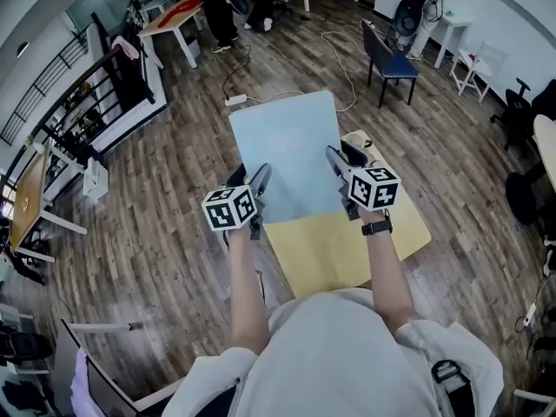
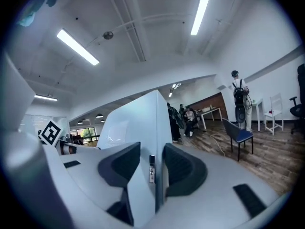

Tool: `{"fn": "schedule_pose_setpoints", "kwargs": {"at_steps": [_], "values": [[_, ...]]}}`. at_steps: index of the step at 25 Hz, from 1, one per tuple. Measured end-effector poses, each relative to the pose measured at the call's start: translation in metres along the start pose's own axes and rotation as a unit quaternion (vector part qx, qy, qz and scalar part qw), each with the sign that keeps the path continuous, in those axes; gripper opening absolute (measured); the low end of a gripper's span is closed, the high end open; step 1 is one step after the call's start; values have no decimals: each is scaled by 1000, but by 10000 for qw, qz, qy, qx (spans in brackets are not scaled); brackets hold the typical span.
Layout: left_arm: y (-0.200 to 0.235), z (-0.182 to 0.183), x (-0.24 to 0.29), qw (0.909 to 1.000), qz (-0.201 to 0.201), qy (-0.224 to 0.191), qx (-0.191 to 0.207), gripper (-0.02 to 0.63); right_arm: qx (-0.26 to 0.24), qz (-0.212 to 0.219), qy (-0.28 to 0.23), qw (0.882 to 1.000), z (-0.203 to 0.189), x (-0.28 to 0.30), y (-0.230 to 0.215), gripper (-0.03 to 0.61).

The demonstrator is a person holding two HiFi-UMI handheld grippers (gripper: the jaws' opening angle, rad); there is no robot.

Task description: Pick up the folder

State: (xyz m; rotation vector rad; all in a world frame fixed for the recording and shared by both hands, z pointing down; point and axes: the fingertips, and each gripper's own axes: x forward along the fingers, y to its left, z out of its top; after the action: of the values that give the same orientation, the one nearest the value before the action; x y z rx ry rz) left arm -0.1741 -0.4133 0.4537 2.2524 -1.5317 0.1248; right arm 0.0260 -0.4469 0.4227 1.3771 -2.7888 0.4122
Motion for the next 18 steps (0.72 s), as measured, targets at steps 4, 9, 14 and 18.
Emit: {"fn": "schedule_pose_setpoints", "kwargs": {"at_steps": [4,9,14,18], "values": [[-10,26,-10,9994,0,-289,206,275,-143,48,-273,9995,25,-7,7,169],[-23,52,-24,9973,-25,-631,388,275,-310,50,-609,9976,54,-19,17,169],[-36,75,-34,9945,-83,-901,535,275,-438,47,-872,9952,80,-32,24,167],[-43,82,-38,9927,-116,-1024,633,275,-552,16,-1007,9934,89,-39,27,164]]}}
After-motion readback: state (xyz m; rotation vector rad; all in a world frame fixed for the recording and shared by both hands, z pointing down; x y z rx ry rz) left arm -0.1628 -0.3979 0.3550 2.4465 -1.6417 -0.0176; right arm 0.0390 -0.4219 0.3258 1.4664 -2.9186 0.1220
